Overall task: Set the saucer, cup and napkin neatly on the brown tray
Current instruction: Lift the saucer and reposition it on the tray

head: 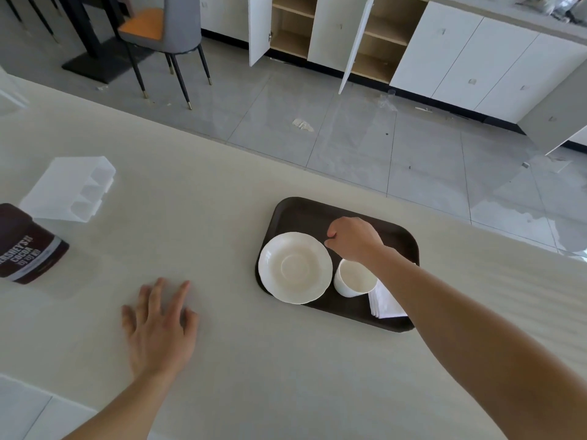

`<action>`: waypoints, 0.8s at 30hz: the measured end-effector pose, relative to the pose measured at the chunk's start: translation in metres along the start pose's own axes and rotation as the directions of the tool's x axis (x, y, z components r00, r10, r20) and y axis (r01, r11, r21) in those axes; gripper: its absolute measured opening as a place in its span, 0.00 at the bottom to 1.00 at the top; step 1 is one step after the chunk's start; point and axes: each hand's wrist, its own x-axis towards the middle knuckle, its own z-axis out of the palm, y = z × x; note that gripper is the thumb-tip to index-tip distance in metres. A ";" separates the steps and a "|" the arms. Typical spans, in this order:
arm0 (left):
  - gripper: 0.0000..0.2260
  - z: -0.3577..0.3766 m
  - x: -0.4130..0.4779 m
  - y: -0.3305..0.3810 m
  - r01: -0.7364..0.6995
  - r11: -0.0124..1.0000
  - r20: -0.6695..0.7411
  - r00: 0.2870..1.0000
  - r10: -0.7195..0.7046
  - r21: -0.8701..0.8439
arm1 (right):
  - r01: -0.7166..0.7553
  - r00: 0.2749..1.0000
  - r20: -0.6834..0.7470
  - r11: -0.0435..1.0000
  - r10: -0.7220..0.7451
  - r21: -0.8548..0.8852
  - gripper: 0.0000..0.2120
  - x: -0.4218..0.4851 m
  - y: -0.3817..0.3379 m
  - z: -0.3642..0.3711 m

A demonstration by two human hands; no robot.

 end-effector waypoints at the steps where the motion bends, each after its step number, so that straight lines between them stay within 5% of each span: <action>1: 0.25 0.000 0.000 0.000 -0.002 1.000 0.002 1.000 0.002 0.004 | 0.007 1.000 0.017 1.000 -0.006 -0.008 0.09 0.003 -0.001 0.001; 7: 0.24 -0.001 0.000 -0.001 -0.003 1.000 0.003 1.000 0.003 0.002 | 0.046 0.995 0.097 0.996 -0.038 -0.081 0.11 0.016 -0.009 0.008; 24: 0.25 0.002 0.001 -0.003 0.001 1.000 0.012 1.000 -0.001 0.020 | 0.021 0.991 0.127 0.993 -0.036 0.115 0.04 0.033 -0.006 0.021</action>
